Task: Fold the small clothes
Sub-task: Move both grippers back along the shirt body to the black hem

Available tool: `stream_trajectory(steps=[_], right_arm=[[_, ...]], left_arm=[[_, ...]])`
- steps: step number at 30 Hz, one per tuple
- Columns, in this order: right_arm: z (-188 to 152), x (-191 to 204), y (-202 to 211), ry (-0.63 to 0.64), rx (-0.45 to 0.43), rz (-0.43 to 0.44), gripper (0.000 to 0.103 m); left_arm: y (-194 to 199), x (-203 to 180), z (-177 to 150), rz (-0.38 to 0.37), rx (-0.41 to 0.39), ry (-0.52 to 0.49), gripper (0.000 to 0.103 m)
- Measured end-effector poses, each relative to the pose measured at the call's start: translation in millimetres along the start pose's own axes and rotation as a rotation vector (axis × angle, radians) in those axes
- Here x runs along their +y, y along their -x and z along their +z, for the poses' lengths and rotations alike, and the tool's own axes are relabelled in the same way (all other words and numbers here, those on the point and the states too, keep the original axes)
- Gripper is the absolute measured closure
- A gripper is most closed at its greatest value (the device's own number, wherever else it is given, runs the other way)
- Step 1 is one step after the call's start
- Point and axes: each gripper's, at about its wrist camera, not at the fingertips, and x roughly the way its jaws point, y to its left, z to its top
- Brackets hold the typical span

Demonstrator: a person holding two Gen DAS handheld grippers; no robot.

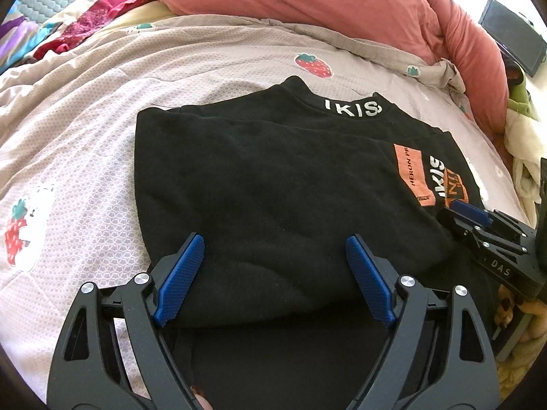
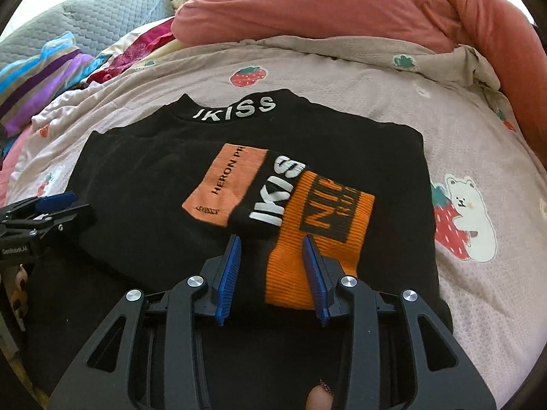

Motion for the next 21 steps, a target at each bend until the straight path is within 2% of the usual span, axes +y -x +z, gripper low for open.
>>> stream_trajectory(steps=[6,21], right_arm=[[-1.4,0.7,4.8,-0.005,-0.013,-0.006,0.067],[-6.3,0.0,36.5,-0.031,-0.070,0.017,0.054]], left_arm=[[1.7,-0.1,-0.1,0.000,-0.002,0.000,0.025],[12.5,-2.1,-2.5,-0.009,-0.015,0.011,0.025]])
